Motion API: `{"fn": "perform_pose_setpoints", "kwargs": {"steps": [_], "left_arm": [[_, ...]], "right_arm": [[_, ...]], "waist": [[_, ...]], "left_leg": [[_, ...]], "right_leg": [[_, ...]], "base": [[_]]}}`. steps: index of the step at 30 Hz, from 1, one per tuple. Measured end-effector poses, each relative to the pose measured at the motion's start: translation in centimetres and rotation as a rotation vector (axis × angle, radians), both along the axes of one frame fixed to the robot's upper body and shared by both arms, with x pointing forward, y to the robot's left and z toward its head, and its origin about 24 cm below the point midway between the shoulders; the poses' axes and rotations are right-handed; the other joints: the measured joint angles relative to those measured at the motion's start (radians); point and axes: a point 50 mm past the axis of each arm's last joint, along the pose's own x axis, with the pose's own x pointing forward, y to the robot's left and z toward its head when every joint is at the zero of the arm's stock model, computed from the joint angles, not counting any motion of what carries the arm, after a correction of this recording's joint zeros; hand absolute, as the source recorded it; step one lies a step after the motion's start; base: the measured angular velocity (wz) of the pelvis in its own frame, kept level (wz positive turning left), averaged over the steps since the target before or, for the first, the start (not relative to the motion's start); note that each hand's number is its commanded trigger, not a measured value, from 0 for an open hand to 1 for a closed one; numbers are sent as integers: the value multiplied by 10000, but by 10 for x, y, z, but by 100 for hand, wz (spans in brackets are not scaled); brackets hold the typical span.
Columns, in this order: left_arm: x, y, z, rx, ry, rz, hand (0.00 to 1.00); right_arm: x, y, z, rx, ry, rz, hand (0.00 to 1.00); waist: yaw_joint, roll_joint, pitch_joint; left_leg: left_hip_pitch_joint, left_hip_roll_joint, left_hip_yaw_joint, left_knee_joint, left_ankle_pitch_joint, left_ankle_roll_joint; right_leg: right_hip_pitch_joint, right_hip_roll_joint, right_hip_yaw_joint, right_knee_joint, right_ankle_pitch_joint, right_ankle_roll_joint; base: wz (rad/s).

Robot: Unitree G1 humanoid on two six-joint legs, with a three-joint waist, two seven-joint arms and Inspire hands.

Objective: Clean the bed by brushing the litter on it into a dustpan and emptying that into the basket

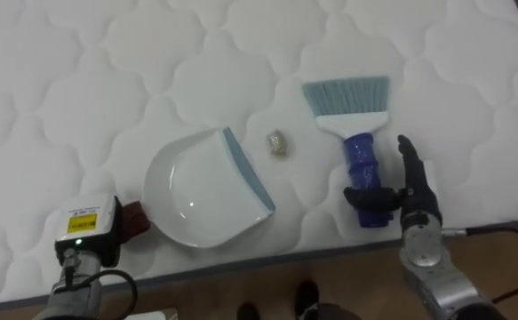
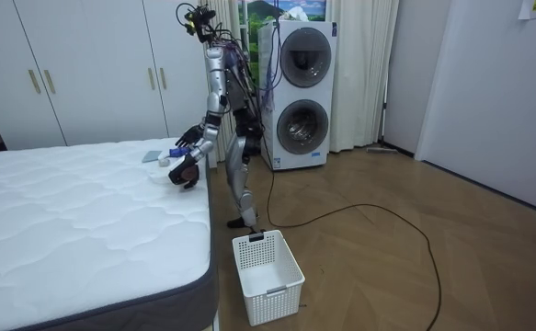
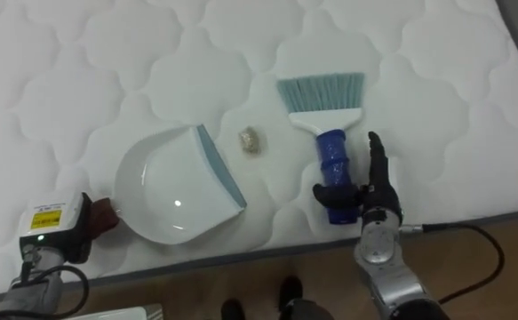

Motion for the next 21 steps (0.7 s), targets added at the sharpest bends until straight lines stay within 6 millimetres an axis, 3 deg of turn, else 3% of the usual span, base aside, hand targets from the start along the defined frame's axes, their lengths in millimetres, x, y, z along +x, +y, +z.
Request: {"fn": "perform_pose_setpoints", "kwargs": {"steps": [12, 17, 18, 19, 20, 21], "left_arm": [[5, -2, 1, -22, 93, 1, 100], [6, -4, 2, 9, 72, -94, 100], [6, -3, 2, 3, 90, -84, 100], [6, -3, 2, -36, 117, -52, 100], [6, -3, 1, -50, 148, -43, 100], [6, -4, 1, -76, 228, -33, 100]], "right_arm": [[1, -1, -11, -396, 915, 400, 0], [-1, -7, -16, -1333, 1391, 962, 0], [-2, -8, -16, -1540, 1467, 1068, 10], [-2, -9, -18, -1761, 1583, 1168, 35], [-3, -10, -19, -1892, 1672, 1209, 50], [-4, -11, -20, -2103, 1754, 1307, 78]], "waist": [[-10, 57, 14], [-49, 111, 20], [-57, 113, 22], [-53, 111, 20], [-46, 113, 21], [-33, 116, 19]], "left_leg": [[131, 0, -63, 99, 5, -6], [128, 2, -206, 121, 3, -7], [125, -11, -238, 95, 3, -7], [128, -16, -244, 84, 4, -8], [128, -16, -244, 85, 5, -8], [128, -16, -244, 86, 8, -8]], "right_leg": [[197, -14, -49, 24, -13, -21], [365, -73, -456, -157, 14, -79], [365, -83, -484, -158, 18, -84], [363, -87, -485, -146, 18, -84], [363, -87, -485, -146, 17, -84], [362, -86, -493, -148, 17, -84]], "base": [[1], [9], [7], [5], [0], [0]]}}
